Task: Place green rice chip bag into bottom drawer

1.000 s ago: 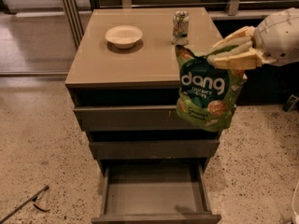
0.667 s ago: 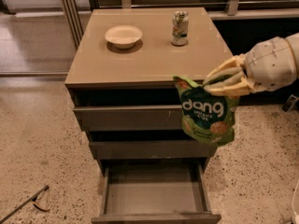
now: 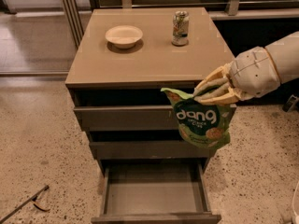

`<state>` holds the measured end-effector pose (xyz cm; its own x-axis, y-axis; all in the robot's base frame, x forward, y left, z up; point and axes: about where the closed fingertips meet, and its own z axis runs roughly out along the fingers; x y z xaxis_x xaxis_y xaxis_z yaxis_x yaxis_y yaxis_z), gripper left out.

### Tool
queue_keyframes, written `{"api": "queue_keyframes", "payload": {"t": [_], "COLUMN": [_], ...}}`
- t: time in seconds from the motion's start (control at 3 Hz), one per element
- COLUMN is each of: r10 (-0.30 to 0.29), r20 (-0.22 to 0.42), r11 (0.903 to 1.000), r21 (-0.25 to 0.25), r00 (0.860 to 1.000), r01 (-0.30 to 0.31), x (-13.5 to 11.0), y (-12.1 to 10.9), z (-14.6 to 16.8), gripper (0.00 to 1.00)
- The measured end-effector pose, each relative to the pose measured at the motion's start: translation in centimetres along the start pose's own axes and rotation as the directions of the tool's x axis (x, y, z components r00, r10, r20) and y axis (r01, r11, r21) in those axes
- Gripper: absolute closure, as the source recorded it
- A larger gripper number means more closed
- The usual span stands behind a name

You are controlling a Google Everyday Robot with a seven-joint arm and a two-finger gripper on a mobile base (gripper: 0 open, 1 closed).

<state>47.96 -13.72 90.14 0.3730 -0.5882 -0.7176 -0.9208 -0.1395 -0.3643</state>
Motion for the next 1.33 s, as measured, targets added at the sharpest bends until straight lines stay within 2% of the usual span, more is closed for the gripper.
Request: {"api": "queue_keyframes", "payload": {"t": [0.33, 0.67, 1.0, 1.33], "r10": [-0.079, -0.111, -0.040, -0.031], "r20": [-0.040, -0.011, 0.066, 0.081], "r11": [0.9969, 0.9936, 0.9992, 0.9995], "r21": [0.001, 0.015, 0.004, 0.001], "r00": [0.996, 0.994, 0.997, 0.996], "r01": [0.079, 0.112, 0.039, 0.031], "x": [3.5, 8.5, 13.6, 14.0], "y": [1.8, 5.7, 9.8, 10.0], "z": [2.0, 5.8, 9.5, 9.9], "gripper": [1.00, 1.00, 1.00, 1.00]}}
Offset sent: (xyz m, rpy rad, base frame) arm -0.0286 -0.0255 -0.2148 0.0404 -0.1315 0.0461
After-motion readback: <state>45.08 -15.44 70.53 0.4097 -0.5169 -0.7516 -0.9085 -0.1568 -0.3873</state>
